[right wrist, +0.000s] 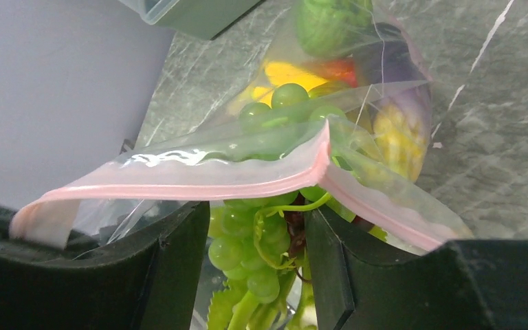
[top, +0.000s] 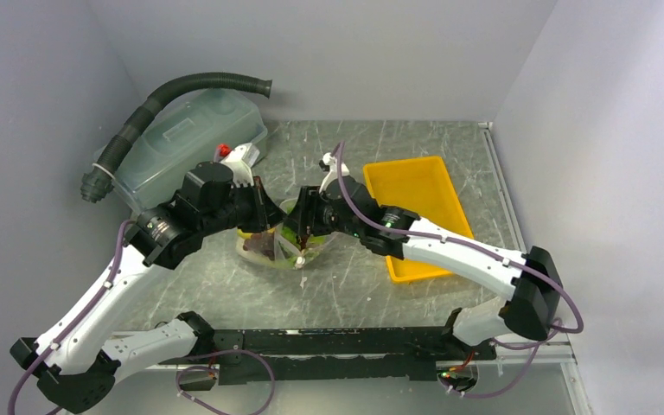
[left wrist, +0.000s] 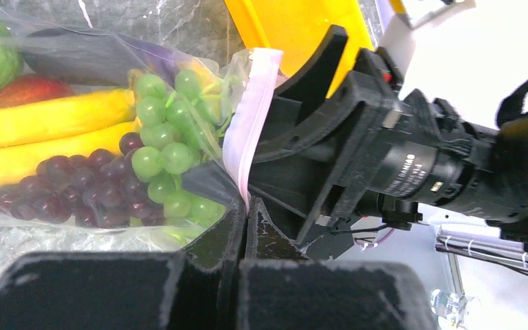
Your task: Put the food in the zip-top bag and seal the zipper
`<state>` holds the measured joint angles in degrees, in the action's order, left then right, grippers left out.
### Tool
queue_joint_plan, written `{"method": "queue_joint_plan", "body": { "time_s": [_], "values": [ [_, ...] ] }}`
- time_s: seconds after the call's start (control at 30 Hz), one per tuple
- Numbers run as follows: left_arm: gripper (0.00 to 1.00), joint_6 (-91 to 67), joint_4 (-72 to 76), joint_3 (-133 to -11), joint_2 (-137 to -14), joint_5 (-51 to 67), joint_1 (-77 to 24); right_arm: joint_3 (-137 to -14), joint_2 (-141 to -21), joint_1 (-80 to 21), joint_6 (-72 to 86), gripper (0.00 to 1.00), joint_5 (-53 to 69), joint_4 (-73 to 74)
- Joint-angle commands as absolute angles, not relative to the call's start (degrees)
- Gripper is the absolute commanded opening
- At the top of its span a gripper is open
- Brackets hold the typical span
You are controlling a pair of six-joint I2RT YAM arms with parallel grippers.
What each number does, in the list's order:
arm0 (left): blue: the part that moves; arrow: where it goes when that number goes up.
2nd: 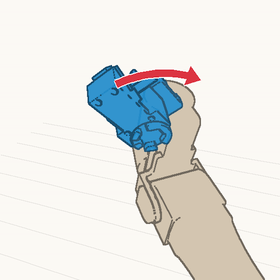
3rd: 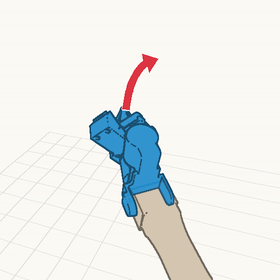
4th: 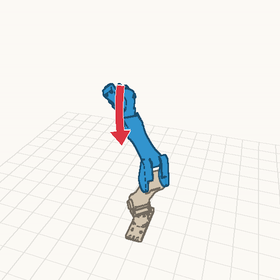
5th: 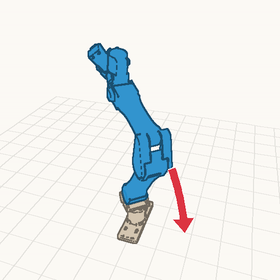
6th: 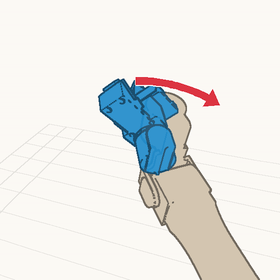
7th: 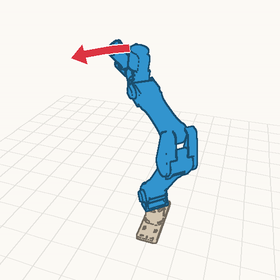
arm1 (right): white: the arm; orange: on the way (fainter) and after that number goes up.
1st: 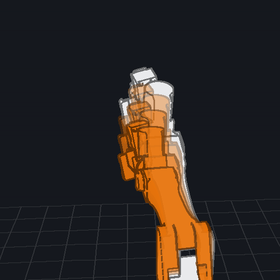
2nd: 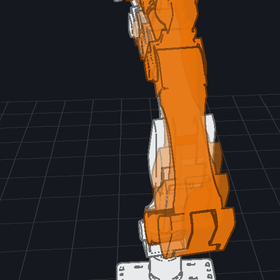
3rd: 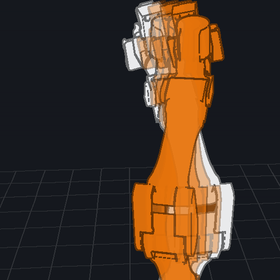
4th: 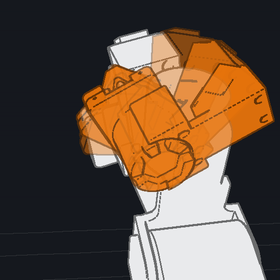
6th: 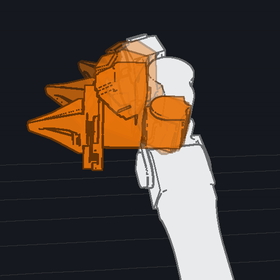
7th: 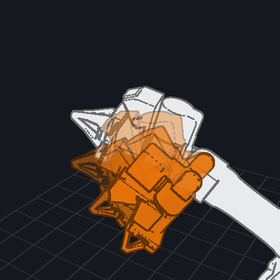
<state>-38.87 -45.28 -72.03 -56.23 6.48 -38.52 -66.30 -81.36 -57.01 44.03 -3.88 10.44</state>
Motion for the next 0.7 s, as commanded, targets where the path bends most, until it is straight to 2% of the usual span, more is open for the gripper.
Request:
{"method": "queue_joint_plan", "body": {
  "time_s": [0.0,0.67],
  "values": [
    [0.00,-40.31,-42.50,-75.18,-55.41,5.88,-38.84,-70.25,-77.67,-56.16,39.34,0.57,-4.83,16.02],
    [0.00,-40.02,-41.83,-75.99,-56.61,6.00,-38.77,-65.39,-63.42,-56.03,42.18,0.59,-7.76,28.16]
  ]
}}
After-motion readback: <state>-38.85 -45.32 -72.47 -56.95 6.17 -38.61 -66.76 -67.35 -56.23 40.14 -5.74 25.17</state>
